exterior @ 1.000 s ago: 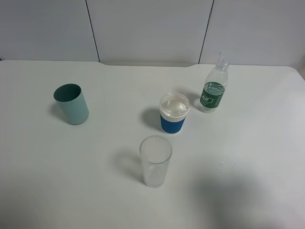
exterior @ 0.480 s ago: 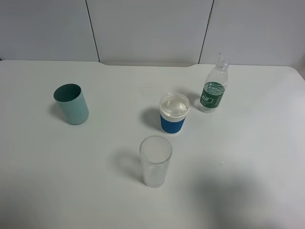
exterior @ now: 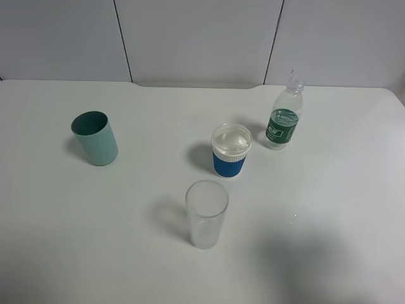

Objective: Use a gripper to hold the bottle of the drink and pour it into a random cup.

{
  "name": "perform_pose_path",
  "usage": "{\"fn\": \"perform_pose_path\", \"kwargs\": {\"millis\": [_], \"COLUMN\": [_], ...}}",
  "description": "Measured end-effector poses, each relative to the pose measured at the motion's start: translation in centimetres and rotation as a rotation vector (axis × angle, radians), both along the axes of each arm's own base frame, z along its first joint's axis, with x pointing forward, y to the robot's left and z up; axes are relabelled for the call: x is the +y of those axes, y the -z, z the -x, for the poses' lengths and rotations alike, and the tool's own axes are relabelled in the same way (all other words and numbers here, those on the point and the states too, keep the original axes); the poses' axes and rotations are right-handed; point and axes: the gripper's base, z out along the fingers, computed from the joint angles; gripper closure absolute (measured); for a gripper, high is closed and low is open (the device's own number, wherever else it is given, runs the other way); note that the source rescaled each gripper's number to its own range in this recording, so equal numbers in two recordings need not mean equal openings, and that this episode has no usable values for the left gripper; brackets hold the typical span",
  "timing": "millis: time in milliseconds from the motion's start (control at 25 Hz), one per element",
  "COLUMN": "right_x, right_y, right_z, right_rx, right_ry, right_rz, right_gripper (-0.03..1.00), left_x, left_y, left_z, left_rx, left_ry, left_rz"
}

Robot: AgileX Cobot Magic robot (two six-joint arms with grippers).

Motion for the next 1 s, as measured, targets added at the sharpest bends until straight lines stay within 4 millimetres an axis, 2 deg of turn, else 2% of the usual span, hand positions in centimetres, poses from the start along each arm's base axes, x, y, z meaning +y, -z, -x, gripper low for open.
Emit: {"fn": "perform_pose_path", "kwargs": {"millis": [1000], "right_x": [0.0], "right_y": [0.0], "right_z": [0.0], "right_rx": [0.0], "right_ry": [0.0], "right_rz": [0.0], "right_gripper": [0.2], "left_x": [0.01], "left_y": [0.0], "left_z": [0.0], "left_rx": [0.0], "left_ry": [-0.001], "left_rz": [-0.001]}}
